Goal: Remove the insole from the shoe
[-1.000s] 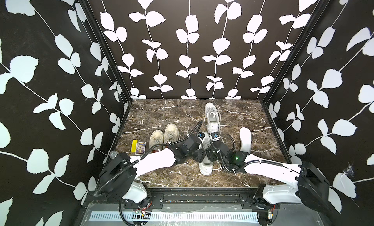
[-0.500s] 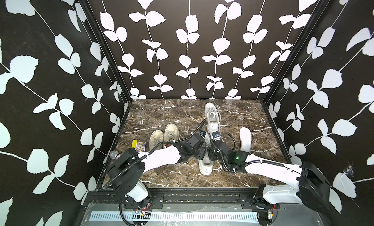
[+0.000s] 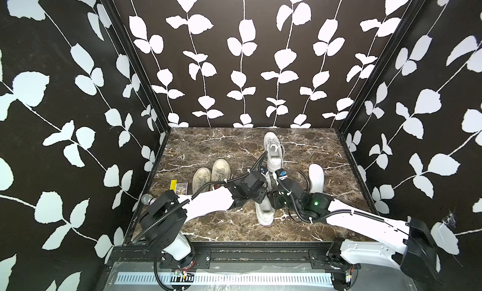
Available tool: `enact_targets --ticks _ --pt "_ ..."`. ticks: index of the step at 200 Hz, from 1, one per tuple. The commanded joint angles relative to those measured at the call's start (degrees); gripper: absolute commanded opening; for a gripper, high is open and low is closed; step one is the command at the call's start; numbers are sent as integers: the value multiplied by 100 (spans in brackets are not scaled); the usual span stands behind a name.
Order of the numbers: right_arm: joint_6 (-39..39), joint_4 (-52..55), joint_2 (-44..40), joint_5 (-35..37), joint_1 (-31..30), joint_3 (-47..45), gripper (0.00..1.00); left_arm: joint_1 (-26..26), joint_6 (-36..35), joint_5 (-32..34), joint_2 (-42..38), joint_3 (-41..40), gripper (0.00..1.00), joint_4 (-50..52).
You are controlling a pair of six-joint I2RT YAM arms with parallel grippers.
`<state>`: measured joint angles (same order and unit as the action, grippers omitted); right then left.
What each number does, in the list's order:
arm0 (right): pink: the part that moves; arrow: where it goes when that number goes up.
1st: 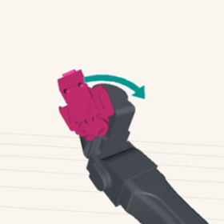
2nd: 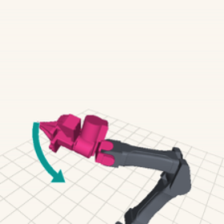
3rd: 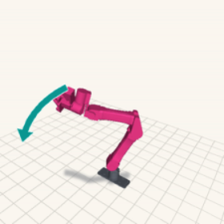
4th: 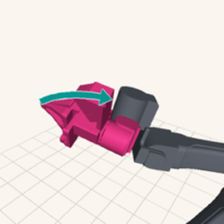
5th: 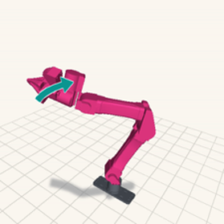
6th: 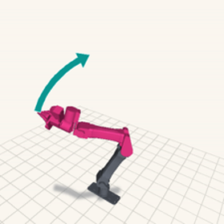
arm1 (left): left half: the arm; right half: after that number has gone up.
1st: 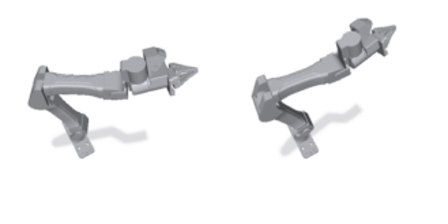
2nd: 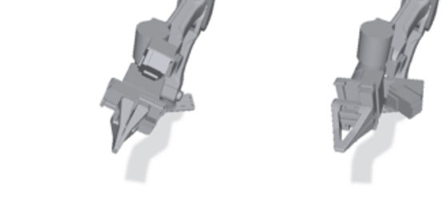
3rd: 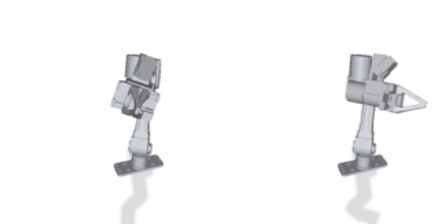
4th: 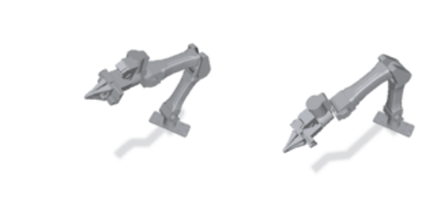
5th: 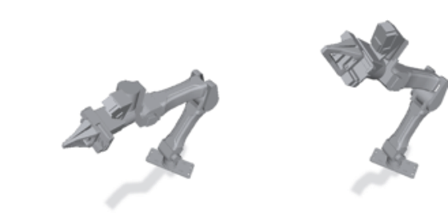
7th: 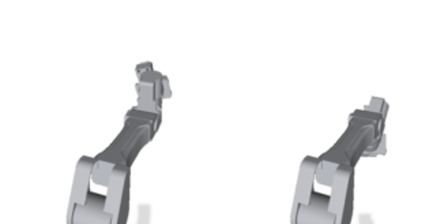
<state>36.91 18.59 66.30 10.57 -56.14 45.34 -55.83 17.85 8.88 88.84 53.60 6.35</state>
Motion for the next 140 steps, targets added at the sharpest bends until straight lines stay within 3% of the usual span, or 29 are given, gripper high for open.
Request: enact_targets --ticks 1,87,140 --pt "255 113 -24 -327 -63 -4 47 29 -27 243 -32 145 38 -216" --pt "326 -335 715 -765 -156 282 35 47 0 193 -147 111 31 -169" --pt "466 -238 939 -195 -163 274 30 55 0 153 -165 71 25 -187"
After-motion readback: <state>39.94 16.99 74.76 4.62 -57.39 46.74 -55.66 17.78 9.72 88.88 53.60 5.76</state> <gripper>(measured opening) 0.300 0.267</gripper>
